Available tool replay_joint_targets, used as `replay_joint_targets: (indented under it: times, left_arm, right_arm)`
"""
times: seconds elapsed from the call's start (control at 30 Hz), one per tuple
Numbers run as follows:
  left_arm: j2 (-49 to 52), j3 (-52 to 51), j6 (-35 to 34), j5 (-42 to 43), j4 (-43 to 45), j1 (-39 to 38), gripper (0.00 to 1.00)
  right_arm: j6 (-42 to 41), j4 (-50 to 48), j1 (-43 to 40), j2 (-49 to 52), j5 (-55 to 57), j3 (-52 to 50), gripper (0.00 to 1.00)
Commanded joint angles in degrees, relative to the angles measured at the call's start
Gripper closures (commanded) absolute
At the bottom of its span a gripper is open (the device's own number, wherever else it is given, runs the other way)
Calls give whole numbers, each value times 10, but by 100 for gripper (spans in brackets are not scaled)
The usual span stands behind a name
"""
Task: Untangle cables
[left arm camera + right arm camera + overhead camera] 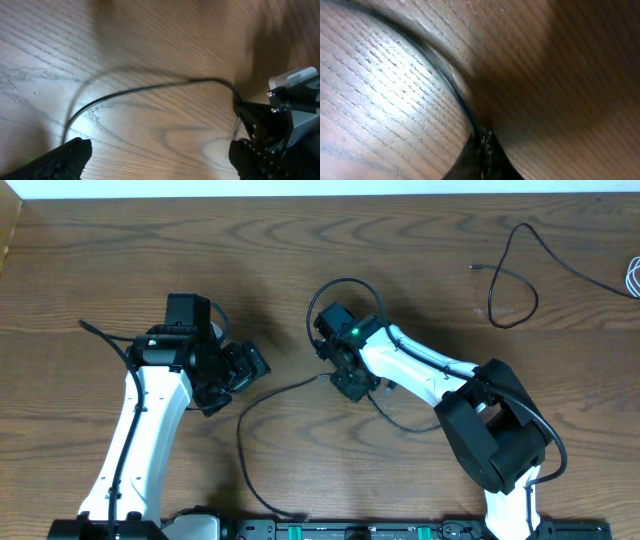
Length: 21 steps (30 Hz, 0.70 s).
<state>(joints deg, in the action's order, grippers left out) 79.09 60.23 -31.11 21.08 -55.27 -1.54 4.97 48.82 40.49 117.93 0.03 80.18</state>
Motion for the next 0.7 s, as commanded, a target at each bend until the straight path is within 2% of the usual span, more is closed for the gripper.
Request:
replay_joint_targets:
  times: [0.0, 0.2, 0.5, 0.67]
  left_arm:
    - [2, -7, 0, 3, -2, 2, 7]
    - [2, -7, 0, 2, -2, 2, 7]
    - [2, -7, 0, 3, -2, 2, 7]
    - [2, -7, 0, 3, -2, 2, 7]
  right_arm:
    - [-13, 7, -11, -24, -6, -2, 99]
    - [-26, 6, -59, -181, 9, -2, 99]
    - [-113, 22, -156, -443, 171, -2, 99]
    - [-130, 29, -233, -533, 237, -3, 99]
